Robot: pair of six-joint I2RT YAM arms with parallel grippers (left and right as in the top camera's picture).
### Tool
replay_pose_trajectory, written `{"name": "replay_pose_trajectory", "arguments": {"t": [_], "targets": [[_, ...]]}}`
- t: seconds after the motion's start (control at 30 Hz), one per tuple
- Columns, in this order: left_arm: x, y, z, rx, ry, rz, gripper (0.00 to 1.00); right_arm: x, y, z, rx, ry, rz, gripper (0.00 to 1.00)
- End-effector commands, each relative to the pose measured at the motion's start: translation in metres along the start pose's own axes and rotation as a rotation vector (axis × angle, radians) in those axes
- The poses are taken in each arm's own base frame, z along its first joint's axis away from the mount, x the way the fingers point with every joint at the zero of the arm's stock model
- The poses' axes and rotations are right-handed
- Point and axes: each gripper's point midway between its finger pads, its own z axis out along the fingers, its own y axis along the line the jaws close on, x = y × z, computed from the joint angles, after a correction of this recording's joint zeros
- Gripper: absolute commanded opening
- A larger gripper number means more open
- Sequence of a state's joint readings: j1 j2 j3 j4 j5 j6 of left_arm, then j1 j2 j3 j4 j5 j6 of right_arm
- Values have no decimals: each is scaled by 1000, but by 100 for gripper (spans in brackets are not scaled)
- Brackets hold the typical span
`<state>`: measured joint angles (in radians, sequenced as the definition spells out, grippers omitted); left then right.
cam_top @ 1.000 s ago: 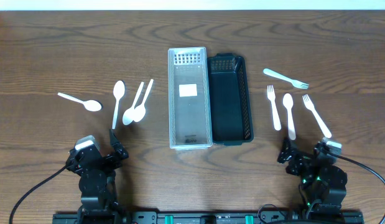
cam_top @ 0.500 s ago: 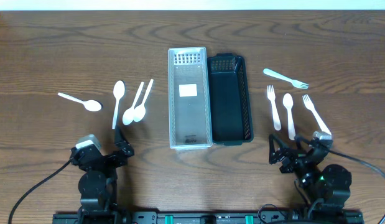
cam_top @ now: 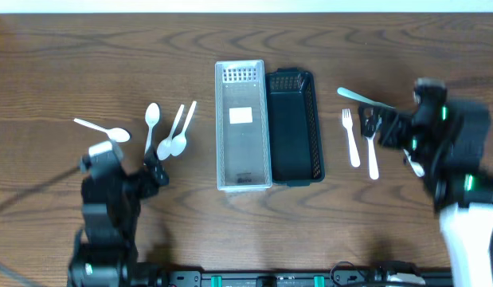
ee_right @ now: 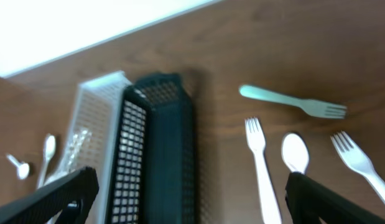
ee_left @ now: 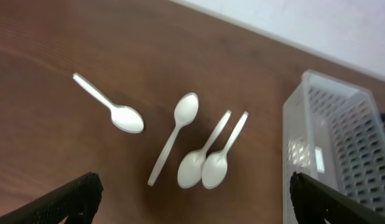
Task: Pack container
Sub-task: 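Reach the right gripper to the white spoon among the forks and grasp it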
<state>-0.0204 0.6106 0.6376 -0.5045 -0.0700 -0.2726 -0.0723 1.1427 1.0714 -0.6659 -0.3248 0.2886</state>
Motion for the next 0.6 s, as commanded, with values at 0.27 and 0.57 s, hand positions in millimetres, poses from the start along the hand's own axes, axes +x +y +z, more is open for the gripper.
{"name": "replay_pose_trajectory", "arguments": {"t": [0.27,0.57], "targets": [[-50,-26,60,-101,310,45,98,3,-89,72,356,329,-101,99],[-17,-19,93,-151,453,63,98,69,-129,111,392,622,-83,99]]}}
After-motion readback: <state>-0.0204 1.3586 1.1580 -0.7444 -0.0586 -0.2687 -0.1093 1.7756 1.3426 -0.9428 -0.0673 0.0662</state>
